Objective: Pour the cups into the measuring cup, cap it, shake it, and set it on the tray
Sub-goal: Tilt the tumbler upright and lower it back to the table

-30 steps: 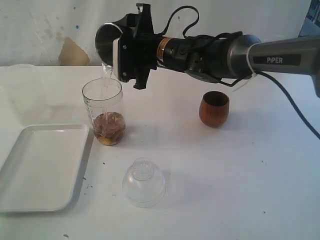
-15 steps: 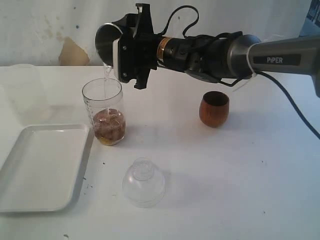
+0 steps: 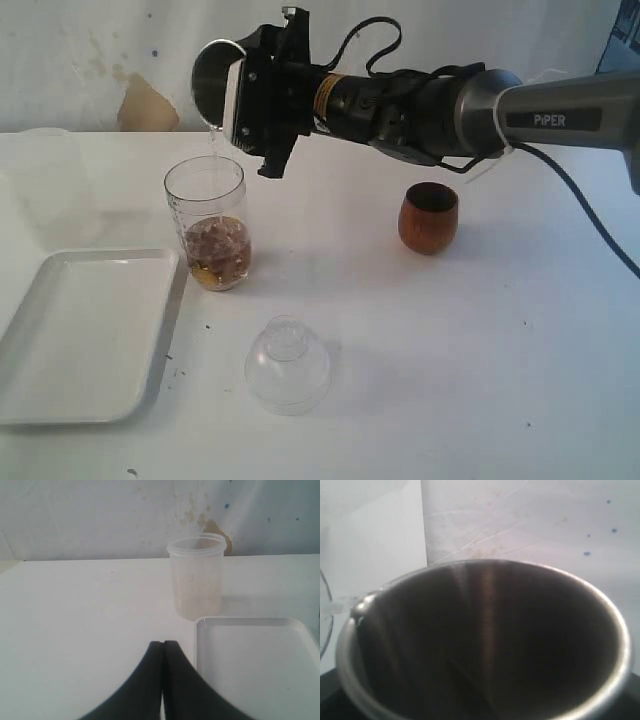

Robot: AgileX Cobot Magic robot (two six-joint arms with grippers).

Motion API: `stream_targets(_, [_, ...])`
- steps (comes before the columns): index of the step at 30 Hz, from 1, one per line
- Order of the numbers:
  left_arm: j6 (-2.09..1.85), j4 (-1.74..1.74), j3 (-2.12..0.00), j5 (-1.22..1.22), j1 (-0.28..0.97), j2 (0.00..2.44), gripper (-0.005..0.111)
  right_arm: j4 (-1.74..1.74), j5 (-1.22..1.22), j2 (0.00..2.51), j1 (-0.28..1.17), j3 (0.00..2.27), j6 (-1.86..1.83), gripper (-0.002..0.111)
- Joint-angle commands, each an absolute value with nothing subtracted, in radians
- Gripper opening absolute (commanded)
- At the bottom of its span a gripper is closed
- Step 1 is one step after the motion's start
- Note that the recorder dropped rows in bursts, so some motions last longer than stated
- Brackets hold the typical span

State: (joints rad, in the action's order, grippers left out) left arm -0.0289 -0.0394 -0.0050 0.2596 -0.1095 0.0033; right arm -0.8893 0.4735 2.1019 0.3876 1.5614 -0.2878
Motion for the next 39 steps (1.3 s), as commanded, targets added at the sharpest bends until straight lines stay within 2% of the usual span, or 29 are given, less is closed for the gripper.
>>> stream_targets(1, [-0.028, -0.045, 0.0, 0.248, -0.109, 0.0, 0.0, -0.864, 0.495, 2.085, 0.388, 1.574, -0.016, 0.0])
stream_targets(12, [-0.028, -0.045, 0.0, 0.248, -0.109, 0.0, 0.0, -0.772, 0.479, 2.085, 0.319, 1.574, 0.556, 0.0])
stream_targets(17, [-0.028, -0.045, 0.0, 0.248, -0.109, 0.0, 0.0, -0.772, 0.598, 2.086, 0.241, 1.527, 0.696, 0.0])
stream_targets(21, [-0.028, -0.045, 0.0, 0.248, -0.109, 0.0, 0.0, -0.782, 0.705, 2.107, 0.197, 1.486, 0.725, 0.0])
stream_targets(31, [-0.028, -0.045, 0.0, 0.248, -0.109, 0.0, 0.0, -0.809, 0.875, 2.268, 0.19, 1.452, 0.727, 0.0])
stream_targets(39, [-0.028, -0.045, 0.0, 0.248, -0.109, 0.0, 0.0, -0.809, 0.877, 2.355, 0.19, 1.454, 0.671, 0.0])
